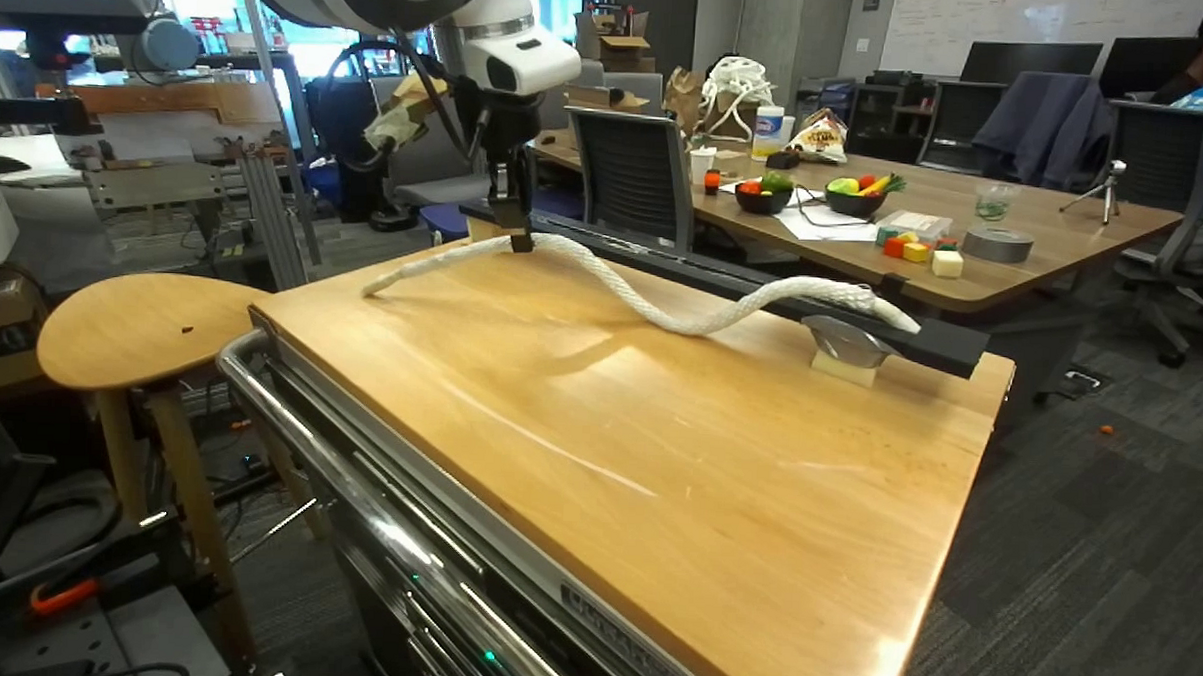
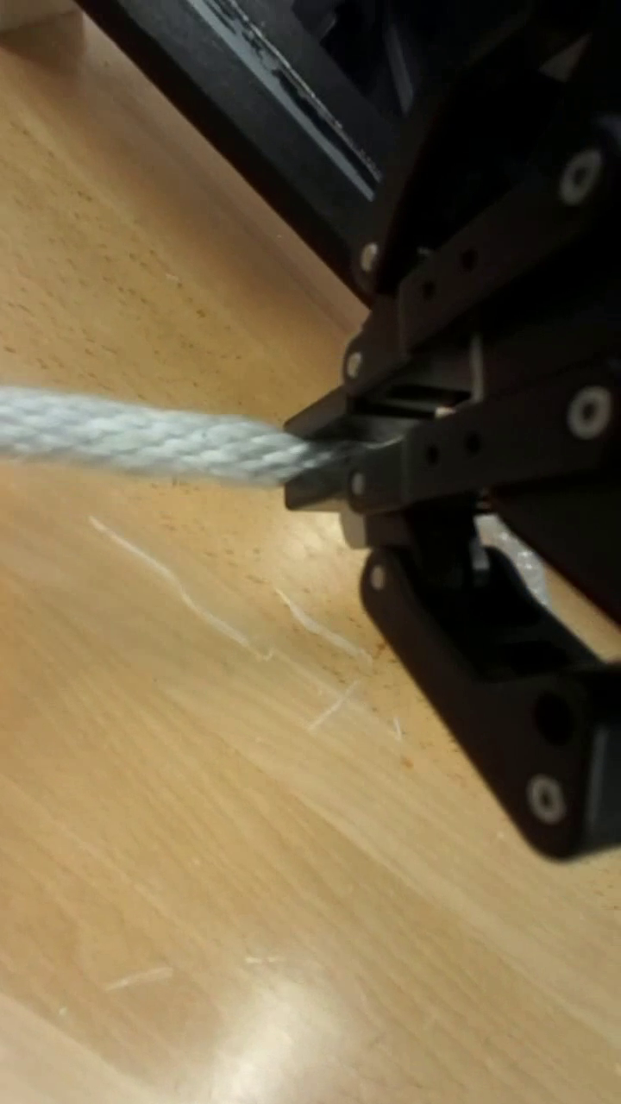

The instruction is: Put the rope in the groove on the black object

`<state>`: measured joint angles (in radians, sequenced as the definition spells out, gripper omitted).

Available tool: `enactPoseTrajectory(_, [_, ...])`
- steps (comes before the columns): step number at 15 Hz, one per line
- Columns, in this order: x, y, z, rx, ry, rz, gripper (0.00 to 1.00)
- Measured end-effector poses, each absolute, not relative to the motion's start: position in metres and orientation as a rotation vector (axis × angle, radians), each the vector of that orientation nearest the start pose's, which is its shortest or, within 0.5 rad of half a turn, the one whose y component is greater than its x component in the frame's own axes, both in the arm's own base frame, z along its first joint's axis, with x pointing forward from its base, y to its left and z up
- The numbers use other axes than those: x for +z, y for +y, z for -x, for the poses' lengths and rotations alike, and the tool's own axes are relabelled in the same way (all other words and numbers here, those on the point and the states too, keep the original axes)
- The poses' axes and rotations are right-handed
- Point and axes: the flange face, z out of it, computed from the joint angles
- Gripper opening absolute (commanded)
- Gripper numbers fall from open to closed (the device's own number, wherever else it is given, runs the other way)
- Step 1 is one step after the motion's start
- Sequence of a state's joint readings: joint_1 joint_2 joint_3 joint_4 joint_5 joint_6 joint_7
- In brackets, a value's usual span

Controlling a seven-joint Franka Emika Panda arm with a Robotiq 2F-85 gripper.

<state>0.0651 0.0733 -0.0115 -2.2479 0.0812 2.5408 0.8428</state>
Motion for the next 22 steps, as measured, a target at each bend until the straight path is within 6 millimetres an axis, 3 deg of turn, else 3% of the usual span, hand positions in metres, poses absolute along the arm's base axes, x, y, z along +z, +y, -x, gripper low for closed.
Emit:
enactPoseTrajectory(10, [0.384,0.026,-0.552,-0.344,1.191,2.665,0.03])
enactPoseTrajectory(18, [0.404,0.022,-0.548,-0.422,1.120,2.739,0.03])
enactPoseTrajectory(22, [0.422,0.020,-0.539,-0.498,1.079,2.771,0.03])
